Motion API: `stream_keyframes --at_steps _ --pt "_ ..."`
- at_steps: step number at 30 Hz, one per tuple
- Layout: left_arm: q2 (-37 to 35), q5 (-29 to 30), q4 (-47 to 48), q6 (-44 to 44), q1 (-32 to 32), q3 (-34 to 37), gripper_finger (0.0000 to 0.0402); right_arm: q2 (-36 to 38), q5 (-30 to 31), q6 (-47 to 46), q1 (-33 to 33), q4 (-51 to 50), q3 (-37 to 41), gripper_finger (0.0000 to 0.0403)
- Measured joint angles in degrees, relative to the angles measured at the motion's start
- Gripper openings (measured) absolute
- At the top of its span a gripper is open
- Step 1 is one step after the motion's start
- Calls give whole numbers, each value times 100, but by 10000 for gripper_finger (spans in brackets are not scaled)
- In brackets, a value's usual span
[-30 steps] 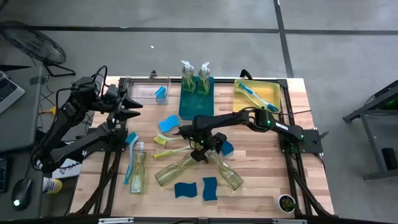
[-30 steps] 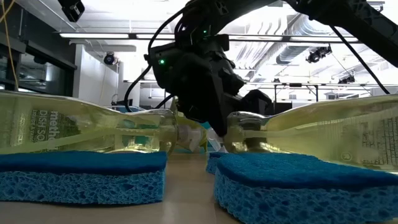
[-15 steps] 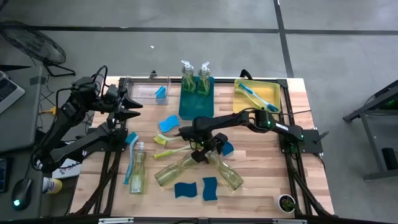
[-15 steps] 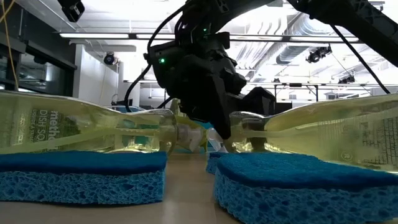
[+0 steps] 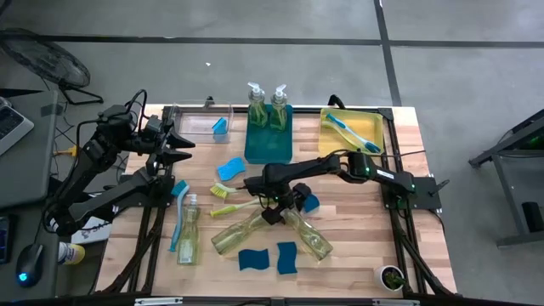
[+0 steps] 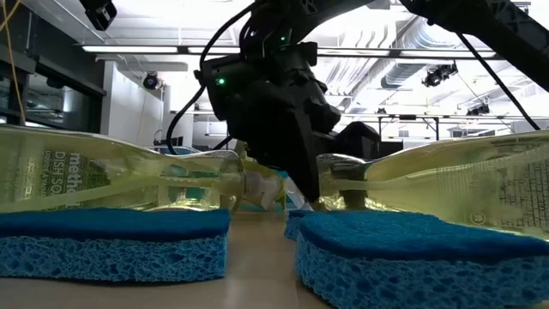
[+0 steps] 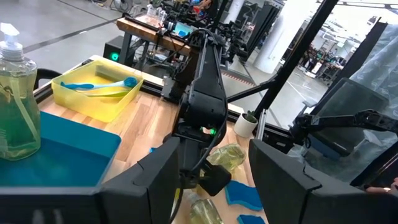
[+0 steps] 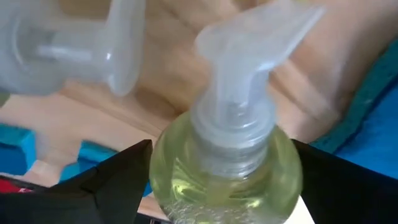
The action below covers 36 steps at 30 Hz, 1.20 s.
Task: Pick & Place Kitchen Sink Supplies
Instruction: Put the yellow soap dispenser into the blue bin
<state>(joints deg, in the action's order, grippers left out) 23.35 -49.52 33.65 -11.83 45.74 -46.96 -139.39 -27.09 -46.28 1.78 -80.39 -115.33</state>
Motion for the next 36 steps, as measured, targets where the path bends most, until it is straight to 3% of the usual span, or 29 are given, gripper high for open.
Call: stream_keyframes --at_steps 12,36 --pt "2 -96 2 1 -2 0 188 -74 58 -212 103 -3 0 281" --pt "1 -105 7 1 -2 0 188 -98 191 -167 103 -231 -134 278"
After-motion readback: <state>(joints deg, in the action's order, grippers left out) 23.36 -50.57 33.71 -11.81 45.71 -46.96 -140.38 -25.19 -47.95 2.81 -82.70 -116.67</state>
